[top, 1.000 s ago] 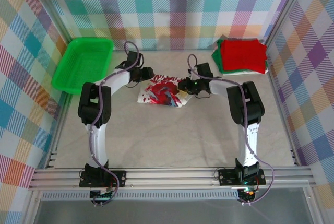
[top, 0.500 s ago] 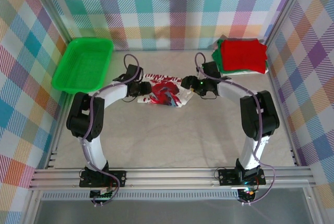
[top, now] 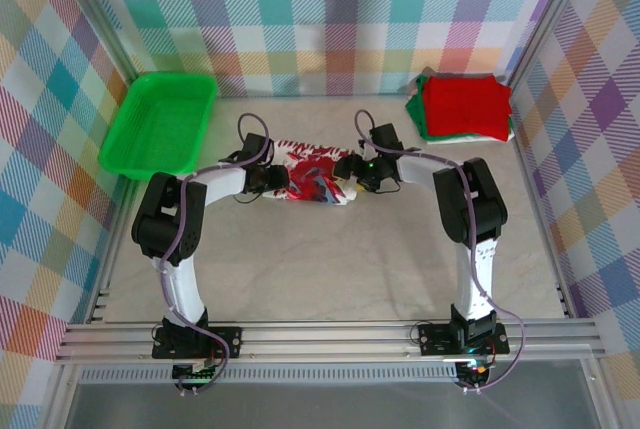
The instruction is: Fold and stack the t-shirts
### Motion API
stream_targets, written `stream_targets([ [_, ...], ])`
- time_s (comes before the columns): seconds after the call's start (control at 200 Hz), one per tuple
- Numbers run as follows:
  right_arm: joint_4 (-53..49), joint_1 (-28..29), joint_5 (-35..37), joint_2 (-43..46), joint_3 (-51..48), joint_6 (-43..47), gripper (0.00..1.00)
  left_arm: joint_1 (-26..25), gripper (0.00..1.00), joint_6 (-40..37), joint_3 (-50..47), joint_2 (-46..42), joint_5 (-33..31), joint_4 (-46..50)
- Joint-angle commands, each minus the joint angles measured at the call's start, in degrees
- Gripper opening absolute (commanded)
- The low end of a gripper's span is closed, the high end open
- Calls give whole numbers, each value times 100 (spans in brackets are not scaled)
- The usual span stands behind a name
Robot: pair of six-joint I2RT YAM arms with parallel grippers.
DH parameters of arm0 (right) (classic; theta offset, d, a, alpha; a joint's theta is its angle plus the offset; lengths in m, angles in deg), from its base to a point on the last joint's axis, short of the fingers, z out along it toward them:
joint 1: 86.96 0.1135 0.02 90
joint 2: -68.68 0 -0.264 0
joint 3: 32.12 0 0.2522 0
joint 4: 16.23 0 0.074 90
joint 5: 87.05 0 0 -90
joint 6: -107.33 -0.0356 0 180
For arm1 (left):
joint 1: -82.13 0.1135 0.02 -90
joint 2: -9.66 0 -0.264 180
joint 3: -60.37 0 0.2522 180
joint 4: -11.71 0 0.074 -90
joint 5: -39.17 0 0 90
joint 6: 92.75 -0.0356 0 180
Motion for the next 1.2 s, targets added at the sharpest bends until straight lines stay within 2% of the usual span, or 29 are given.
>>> stream_targets([
  [0.0, 219, 169, -204, -299, 345, -62, 68, -17, 54, -22, -144, 201, 52, 1],
  [0.065, 254, 216, -186, -448, 504, -121, 65, -28, 54, 1, -150, 206, 54, -29],
  [0.17, 378, 222, -159, -678, 668, -261, 55, -37, 54, 12, -161, 146, 61, -50],
  [0.3, 392, 222, -71, -892, 881, -300, 32, -37, 54, 10, -222, -10, 30, -86],
  [0.36, 376, 200, -42, -942, 957, -300, 26, -36, 54, 13, -223, -84, -6, -85],
  [0.46, 463, 115, -44, -927, 948, -296, 9, -28, 56, 36, -179, -272, -59, -35],
  [0.54, 555, -17, -153, -843, 879, -172, 0, -28, 57, 170, -271, -699, -123, -63],
  [0.61, 354, -92, -86, -691, 920, 162, 0, -37, 61, 325, -433, -1225, -255, -175],
  [0.725, -327, -218, -17, -469, 1227, 1011, 0, -130, 73, 390, -628, -1979, -389, -288],
  [0.79, -609, -372, -43, -371, 1382, 1369, 0, -222, 88, 407, -734, -2364, -453, -343],
  [0.835, -953, -518, -245, -356, 1612, 1690, 0, -292, 95, 399, -860, -2622, -424, -487],
  [0.98, -2303, -1004, -202, -361, 2529, 2757, 0, -479, 96, 270, -857, -3022, -212, -493],
  [1.195, -4098, -1668, 286, -594, 4289, 4263, 0, -681, 97, -131, -638, -2945, 125, -361],
])
